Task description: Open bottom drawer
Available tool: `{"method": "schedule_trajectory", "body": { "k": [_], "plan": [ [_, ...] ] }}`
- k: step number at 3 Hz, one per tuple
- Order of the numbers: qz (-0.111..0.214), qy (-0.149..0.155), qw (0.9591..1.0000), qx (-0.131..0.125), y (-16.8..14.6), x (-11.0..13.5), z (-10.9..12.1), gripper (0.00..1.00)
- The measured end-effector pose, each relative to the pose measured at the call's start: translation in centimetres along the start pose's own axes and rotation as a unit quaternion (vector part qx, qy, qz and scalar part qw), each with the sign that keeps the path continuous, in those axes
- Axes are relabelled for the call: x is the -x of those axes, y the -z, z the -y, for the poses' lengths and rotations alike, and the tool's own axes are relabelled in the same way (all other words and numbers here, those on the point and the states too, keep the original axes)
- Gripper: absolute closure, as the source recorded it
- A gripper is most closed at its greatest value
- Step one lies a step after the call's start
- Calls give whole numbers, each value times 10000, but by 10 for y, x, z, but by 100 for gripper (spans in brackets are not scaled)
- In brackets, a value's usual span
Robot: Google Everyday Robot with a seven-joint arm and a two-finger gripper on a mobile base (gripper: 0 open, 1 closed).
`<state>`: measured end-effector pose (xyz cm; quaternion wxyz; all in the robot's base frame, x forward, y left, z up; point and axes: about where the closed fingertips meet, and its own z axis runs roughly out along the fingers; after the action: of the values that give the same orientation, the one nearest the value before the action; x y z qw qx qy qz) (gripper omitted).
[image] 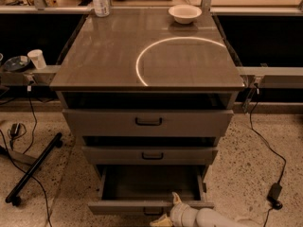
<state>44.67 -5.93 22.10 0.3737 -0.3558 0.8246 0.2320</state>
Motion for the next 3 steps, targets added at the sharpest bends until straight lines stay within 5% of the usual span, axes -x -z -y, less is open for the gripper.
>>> {"method": "schedule_trajectory", "body": {
  "k": [2, 3],
  "plan": [
    [6, -2, 10000, 5, 0, 0, 0, 0],
    [202, 194, 9996, 104, -30, 34, 10, 0]
  ]
}}
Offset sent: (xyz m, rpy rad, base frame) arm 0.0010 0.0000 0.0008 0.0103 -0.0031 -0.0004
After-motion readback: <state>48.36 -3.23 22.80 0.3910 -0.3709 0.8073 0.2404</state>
